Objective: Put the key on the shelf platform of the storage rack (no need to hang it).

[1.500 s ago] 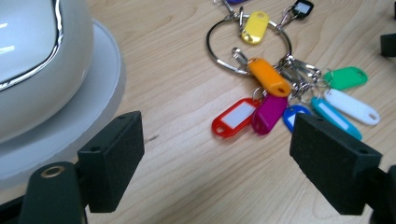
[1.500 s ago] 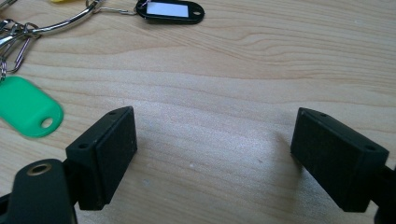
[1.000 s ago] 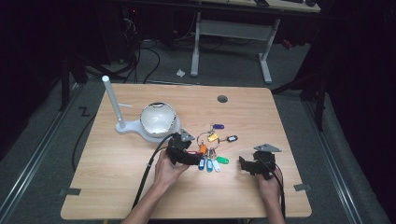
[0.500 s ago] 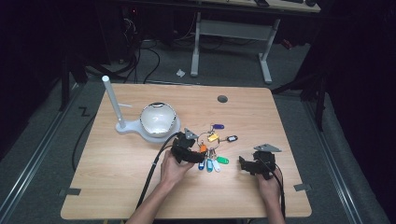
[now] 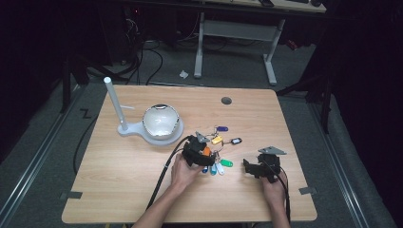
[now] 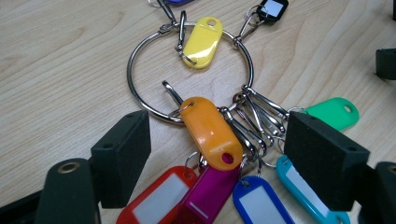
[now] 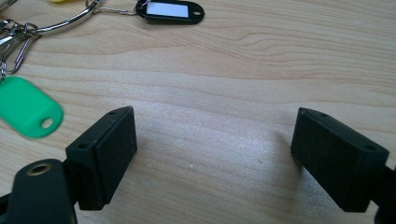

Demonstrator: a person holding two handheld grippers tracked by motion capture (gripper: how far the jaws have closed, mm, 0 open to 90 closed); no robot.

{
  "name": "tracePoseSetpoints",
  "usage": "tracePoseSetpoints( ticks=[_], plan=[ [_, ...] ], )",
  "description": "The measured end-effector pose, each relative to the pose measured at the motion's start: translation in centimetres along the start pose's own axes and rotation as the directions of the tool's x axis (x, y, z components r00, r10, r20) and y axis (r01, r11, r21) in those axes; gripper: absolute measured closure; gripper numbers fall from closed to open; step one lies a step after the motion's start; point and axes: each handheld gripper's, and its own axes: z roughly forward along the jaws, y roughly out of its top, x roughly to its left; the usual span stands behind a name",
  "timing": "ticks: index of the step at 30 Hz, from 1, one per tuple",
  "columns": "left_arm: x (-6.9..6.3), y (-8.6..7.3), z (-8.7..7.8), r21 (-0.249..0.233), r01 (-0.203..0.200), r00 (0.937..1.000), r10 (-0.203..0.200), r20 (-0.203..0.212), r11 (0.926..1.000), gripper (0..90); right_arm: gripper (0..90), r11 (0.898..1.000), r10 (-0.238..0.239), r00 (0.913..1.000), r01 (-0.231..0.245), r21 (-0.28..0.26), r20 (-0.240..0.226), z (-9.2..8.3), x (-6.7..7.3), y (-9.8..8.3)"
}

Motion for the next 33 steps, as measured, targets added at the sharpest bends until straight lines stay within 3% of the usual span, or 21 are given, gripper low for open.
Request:
tracePoseSetpoints(
  ticks=[5,10,16,23,33],
  plan=[
    [0.1,-0.1,0.7,0.011,0.013,0.9999,-0.013,-0.009,0.9999,27.3,14.4,1.0,0.0,1.0,0.0,0.0,0.0,0.0,0.0,0.0],
    [0.1,-0.2,1.2,0.016,0.001,0.9996,0.0,-0.029,0.9999,31.1,14.4,1.0,-0.001,1.0,0.001,0.0,0.0,0.0,0.0,0.0],
    [0.1,-0.3,1.0,0.018,-0.043,0.9969,0.044,-0.066,0.9989,44.4,14.4,1.0,0.001,1.0,-0.001,0.0,0.0,0.0,0.0,0.0],
    [0.5,-0.3,0.8,0.015,-0.039,0.9967,0.04,-0.07,0.9991,64.4,14.4,1.0,0.0,1.0,0.0,0.0,0.0,0.0,0.0,0.0],
    [1.1,-0.1,0.5,0.029,-0.071,0.9949,0.073,-0.07,0.997,72.2,14.4,1.0,0.0,1.0,0.0,0.0,0.0,0.0,0.0,0.0]
  ],
)
